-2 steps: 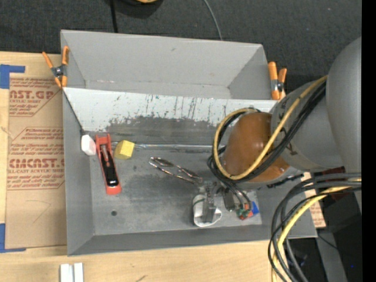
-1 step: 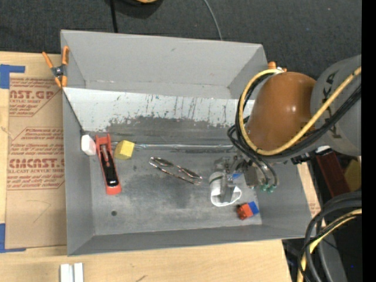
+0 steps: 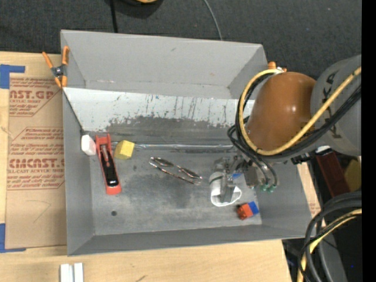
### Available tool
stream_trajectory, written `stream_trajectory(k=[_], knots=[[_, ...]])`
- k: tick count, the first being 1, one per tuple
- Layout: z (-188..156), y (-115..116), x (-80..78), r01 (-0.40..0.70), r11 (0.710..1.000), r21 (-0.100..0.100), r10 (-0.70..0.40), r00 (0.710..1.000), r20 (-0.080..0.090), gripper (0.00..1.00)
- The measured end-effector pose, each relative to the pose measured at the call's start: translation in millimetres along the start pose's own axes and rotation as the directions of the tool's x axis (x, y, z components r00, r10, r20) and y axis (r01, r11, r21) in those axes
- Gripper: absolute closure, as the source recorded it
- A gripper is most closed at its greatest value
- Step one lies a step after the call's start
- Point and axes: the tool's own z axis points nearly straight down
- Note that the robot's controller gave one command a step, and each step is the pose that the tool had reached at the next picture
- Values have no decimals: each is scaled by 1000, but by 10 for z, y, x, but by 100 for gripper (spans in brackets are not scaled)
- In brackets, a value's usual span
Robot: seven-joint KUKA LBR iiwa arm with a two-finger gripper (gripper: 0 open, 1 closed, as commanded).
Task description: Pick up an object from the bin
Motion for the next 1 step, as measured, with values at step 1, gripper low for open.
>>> stream_trajectory(k=[1], knots=[[-430, -84, -114, 21, 1000, 0, -21, 1000, -6, 100]])
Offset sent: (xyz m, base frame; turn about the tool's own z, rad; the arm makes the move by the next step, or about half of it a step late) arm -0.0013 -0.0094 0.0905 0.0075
